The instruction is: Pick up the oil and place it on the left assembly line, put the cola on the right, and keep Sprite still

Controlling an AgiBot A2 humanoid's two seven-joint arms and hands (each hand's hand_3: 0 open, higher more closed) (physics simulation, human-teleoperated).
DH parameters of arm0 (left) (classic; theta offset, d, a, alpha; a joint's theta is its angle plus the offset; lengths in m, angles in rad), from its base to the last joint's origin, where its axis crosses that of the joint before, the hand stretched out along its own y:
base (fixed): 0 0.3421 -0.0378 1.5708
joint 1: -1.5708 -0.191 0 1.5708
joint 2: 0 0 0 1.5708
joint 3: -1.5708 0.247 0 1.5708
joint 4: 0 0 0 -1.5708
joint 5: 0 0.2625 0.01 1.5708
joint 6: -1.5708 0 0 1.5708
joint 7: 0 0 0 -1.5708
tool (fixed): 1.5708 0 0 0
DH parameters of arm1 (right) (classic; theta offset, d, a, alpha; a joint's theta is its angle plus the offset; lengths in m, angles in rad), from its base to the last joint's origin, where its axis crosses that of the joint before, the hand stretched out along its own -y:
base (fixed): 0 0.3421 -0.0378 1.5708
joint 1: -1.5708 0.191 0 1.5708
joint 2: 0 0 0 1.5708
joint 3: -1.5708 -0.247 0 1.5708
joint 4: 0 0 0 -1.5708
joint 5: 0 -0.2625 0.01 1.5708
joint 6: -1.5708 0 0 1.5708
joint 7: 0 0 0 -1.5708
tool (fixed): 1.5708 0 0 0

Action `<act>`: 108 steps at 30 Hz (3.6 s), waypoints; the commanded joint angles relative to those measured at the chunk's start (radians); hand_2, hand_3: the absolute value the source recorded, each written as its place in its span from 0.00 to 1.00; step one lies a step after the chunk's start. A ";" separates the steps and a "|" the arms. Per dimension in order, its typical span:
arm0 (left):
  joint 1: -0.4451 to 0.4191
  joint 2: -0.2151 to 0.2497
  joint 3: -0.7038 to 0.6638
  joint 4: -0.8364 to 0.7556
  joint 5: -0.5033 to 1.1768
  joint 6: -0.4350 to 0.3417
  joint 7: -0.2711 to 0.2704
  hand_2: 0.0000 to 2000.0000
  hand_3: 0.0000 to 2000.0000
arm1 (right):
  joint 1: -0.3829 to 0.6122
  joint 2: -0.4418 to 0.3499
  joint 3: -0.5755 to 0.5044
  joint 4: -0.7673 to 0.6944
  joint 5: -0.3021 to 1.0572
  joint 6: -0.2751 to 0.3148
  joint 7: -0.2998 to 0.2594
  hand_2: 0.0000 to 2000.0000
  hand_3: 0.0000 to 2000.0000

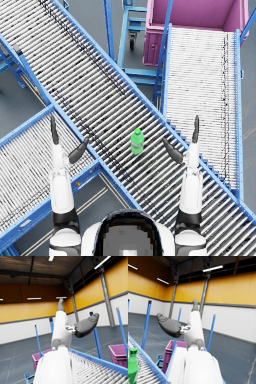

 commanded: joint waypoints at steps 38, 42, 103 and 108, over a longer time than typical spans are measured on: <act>-0.082 -0.179 0.303 0.105 -0.640 0.100 0.100 0.00 0.00 | -0.040 0.206 0.274 -0.065 -0.641 0.099 -0.100 0.00 0.00; -0.082 -0.181 0.305 0.105 -0.645 0.101 0.100 0.00 0.00 | -0.040 0.207 0.276 -0.065 -0.645 0.099 -0.101 0.00 0.00; -0.083 -0.181 0.306 0.106 -0.646 0.101 0.101 0.00 0.00 | -0.040 0.207 0.277 -0.065 -0.647 0.100 -0.101 0.00 0.00; -0.083 -0.181 0.306 0.106 -0.646 0.101 0.101 0.00 0.00 | -0.040 0.207 0.277 -0.065 -0.647 0.100 -0.101 0.00 0.00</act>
